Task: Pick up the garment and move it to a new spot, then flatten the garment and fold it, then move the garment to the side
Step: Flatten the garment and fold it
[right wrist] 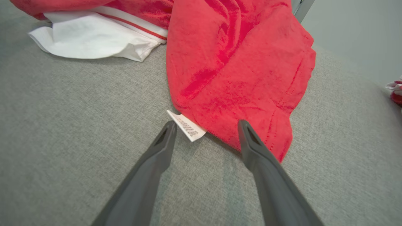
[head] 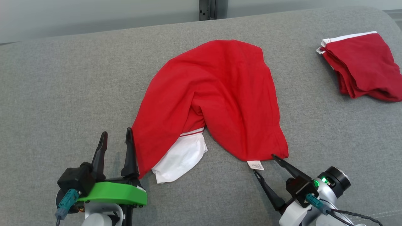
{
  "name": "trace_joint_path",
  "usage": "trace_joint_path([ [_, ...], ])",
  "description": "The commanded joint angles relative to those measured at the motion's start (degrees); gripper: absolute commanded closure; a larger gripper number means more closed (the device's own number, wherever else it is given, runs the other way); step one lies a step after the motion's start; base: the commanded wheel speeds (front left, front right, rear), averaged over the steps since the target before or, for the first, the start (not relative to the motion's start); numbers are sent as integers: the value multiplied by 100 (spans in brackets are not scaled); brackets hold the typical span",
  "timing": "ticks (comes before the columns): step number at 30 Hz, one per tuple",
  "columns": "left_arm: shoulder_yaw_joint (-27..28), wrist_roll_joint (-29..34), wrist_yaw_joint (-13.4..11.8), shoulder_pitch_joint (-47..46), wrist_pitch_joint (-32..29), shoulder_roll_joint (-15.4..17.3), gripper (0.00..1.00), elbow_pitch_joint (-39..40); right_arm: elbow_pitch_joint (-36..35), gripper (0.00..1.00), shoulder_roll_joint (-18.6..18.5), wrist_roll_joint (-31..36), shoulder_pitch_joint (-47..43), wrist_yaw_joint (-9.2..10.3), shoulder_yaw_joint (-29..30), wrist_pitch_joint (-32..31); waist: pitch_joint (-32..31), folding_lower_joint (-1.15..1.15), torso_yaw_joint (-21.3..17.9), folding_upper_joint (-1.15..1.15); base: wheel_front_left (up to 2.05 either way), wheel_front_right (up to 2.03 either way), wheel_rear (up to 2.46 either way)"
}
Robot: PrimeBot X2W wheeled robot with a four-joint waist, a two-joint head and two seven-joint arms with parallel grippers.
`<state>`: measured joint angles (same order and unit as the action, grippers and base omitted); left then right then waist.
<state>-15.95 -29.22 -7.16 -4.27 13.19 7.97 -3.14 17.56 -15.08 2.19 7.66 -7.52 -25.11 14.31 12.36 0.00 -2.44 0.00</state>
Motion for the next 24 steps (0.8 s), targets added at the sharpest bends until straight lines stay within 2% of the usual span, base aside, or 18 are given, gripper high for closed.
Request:
trace_joint_path([
  [1,19,-60,-36,11,21,41,0,7,-80,0,38,11,-116,6,85,49,-26,0,-29,0,0,0,0],
  [8,40,-170,17,83,-23,69,0,-102,-587,0,183,-97,-427,6,614,91,-130,0,-102,0,0,0,0],
  [15,-191,-275,144,174,-629,201,0,-580,-1403,0,367,-66,-554,6,1546,91,-214,0,-149,0,0,0,0],
  [24,-350,-364,213,120,-1133,326,0,-975,-1805,0,487,89,-614,6,1954,91,-155,0,-153,0,0,0,0],
])
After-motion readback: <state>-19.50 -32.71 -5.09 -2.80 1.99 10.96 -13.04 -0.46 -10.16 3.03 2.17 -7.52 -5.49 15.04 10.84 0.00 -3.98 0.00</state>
